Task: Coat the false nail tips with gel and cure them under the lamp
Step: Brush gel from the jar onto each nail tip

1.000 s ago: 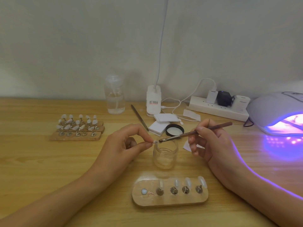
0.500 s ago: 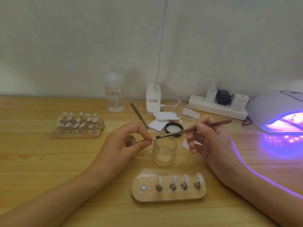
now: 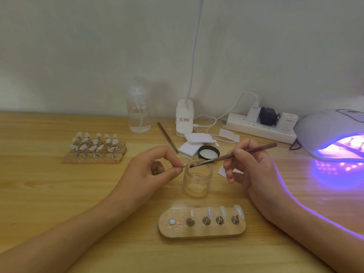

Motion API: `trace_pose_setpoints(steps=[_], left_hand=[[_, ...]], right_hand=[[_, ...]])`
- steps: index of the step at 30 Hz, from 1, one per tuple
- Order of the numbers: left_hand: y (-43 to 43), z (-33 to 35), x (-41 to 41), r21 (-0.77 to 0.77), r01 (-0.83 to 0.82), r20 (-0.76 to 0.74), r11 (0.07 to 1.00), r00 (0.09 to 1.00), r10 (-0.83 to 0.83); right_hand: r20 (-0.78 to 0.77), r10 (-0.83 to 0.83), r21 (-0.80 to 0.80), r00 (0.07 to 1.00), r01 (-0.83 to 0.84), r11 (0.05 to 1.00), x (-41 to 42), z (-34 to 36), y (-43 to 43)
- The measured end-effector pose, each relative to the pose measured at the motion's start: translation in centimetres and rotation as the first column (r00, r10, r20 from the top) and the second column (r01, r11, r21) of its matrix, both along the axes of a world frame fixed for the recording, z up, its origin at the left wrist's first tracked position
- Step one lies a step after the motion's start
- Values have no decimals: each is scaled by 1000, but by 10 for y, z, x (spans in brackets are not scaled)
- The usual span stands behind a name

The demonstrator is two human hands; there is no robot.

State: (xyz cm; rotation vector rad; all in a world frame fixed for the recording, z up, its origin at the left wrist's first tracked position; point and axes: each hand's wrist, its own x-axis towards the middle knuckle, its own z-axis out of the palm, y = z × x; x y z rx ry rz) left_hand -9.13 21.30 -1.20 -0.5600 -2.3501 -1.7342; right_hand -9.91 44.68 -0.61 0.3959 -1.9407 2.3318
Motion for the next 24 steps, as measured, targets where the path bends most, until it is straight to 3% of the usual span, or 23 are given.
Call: trace_pose_setpoints(steps=[6, 12, 24], left_hand=[[1, 0, 1, 4, -10, -7, 1000, 1000, 10], [0, 0, 2, 137, -44, 46, 990, 998, 38], [2, 3, 1, 121, -18, 15, 993, 1000, 16]], right_hand=[[22, -48, -51, 999, 50, 997, 0, 1, 2], [82, -51, -118, 995, 61, 991, -2, 3, 3], [102, -34, -137, 994, 48, 989, -1, 4, 2]])
